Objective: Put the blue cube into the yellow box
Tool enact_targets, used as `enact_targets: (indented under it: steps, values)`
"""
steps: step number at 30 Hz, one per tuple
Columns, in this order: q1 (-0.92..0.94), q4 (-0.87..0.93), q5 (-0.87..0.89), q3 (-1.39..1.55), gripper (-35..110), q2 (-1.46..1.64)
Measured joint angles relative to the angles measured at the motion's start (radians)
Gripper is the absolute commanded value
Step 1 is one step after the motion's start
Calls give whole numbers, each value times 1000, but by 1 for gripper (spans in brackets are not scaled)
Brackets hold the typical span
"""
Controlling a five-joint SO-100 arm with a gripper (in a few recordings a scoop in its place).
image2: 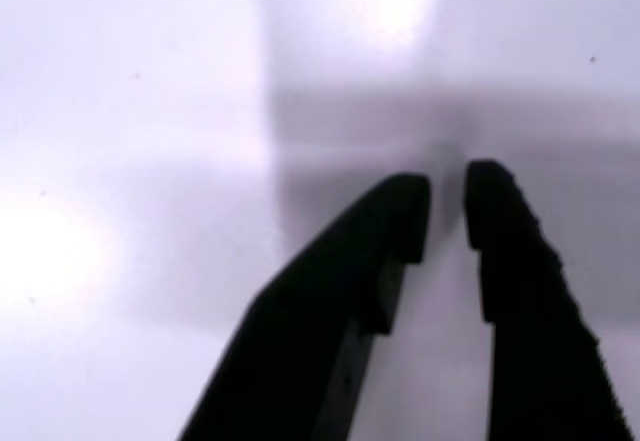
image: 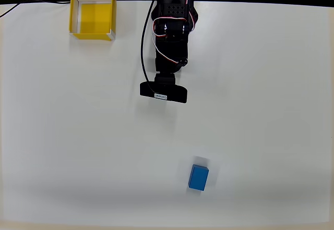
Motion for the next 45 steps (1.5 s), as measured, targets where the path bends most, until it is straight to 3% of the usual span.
enact_targets:
  steps: [10,18,27,45]
  values:
    - [0,-26,-21,0,3,-8]
    - [37,-448,38,-55,21,-318]
    - [23,-673,210,-486,36,-894]
    - [-18,-687,472,-1324,45,-1726]
